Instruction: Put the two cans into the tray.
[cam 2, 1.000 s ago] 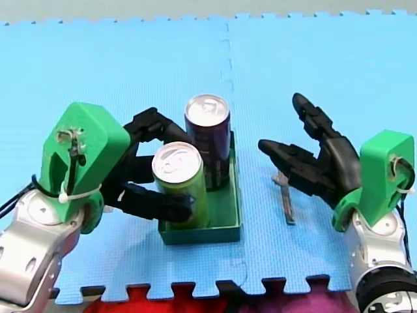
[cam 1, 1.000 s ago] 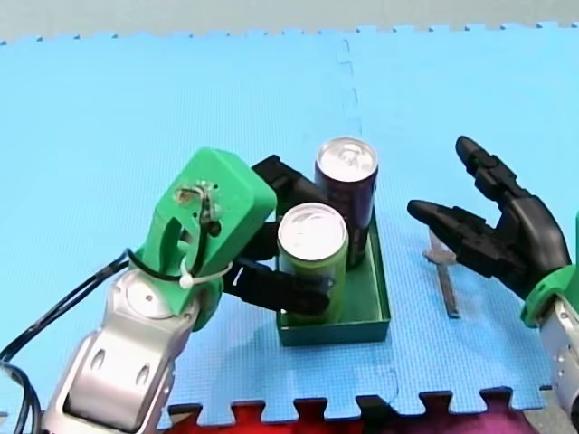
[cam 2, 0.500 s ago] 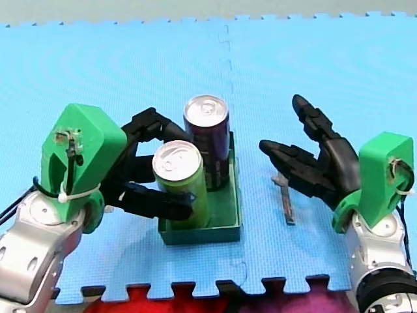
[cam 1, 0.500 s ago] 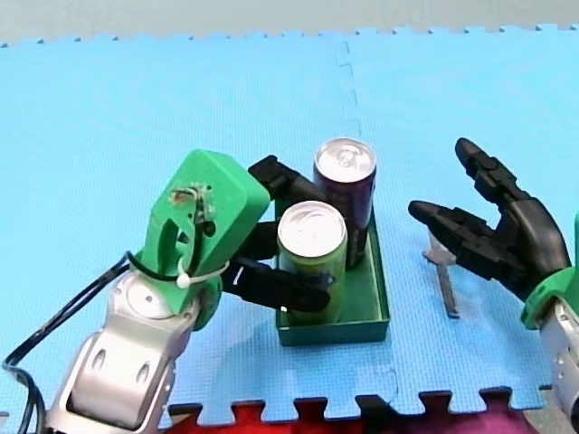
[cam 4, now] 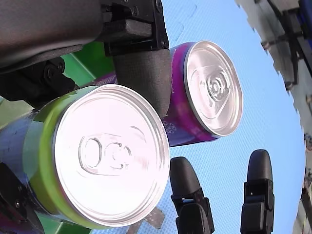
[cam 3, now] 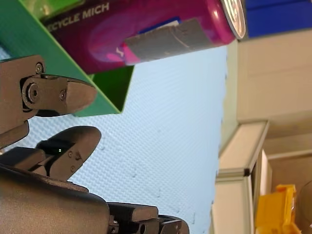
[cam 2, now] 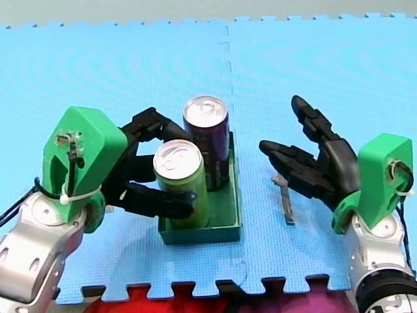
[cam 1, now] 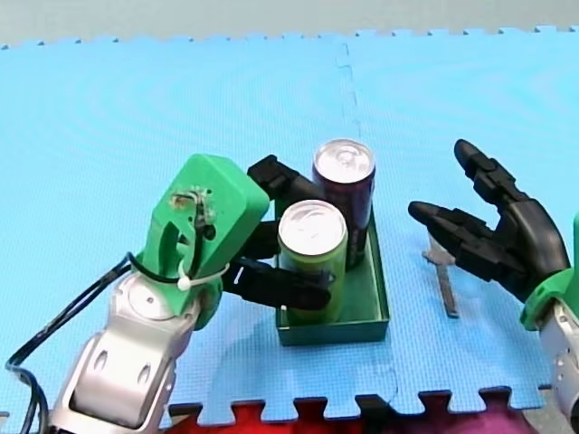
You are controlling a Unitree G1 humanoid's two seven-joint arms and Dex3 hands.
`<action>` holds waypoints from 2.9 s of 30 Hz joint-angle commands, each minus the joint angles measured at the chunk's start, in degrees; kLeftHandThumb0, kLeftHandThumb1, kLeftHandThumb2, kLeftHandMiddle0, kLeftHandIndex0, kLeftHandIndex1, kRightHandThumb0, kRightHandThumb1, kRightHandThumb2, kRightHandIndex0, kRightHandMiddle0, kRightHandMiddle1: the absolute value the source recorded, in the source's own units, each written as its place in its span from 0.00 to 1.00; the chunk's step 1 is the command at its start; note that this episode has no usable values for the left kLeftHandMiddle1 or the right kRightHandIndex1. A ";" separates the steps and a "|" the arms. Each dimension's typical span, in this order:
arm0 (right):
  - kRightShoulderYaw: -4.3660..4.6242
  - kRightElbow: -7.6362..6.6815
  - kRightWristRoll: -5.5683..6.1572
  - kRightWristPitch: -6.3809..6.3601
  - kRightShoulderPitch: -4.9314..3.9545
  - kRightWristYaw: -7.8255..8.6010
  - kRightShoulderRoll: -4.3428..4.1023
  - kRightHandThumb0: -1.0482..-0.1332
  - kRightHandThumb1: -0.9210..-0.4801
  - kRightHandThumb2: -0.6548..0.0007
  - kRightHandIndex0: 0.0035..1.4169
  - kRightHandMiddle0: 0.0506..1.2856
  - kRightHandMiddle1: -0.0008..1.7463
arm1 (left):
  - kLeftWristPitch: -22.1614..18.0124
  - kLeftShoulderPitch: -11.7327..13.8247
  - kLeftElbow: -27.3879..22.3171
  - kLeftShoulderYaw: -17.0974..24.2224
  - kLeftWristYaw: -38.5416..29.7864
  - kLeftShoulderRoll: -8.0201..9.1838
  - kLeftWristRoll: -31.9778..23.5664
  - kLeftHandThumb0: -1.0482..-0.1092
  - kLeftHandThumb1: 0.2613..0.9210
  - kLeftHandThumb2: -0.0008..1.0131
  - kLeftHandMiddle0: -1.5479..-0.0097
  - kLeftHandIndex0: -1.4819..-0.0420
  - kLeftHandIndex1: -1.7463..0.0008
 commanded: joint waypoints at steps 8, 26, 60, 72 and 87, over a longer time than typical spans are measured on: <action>0.29 -0.32 -0.40 -0.44 0.13 -0.09 -0.56 0.00 0.00 0.54 0.42 0.07 0.00 | 5.54 -1.11 -1.46 0.07 -10.26 5.78 -3.47 0.01 0.87 0.00 0.58 0.69 0.95; 1.03 -0.81 -1.62 -1.02 0.00 -2.89 -0.51 0.00 0.00 0.50 0.43 0.07 0.00 | 3.78 -2.67 -1.23 -1.07 -16.25 9.23 -4.60 0.00 1.00 0.06 0.55 0.75 1.00; 1.06 -0.10 -1.02 -1.59 0.38 -1.95 -0.19 0.00 0.00 0.46 0.41 0.08 0.00 | -10.53 -0.97 -3.29 -2.94 -22.35 14.41 -1.97 0.00 0.85 0.01 0.81 0.95 1.00; 0.97 -0.33 -1.02 -1.62 0.52 -1.96 -0.05 0.00 0.00 0.46 0.42 0.09 0.00 | -7.30 -0.61 -3.80 -1.74 -22.15 13.35 -4.84 0.00 0.75 0.00 0.85 0.95 1.00; 1.19 -0.37 -1.24 -1.48 0.55 -2.26 -0.30 0.00 0.00 0.43 0.41 0.09 0.00 | -5.03 -0.25 -5.08 -1.10 -21.98 14.57 -5.05 0.02 0.70 0.00 0.84 0.96 1.00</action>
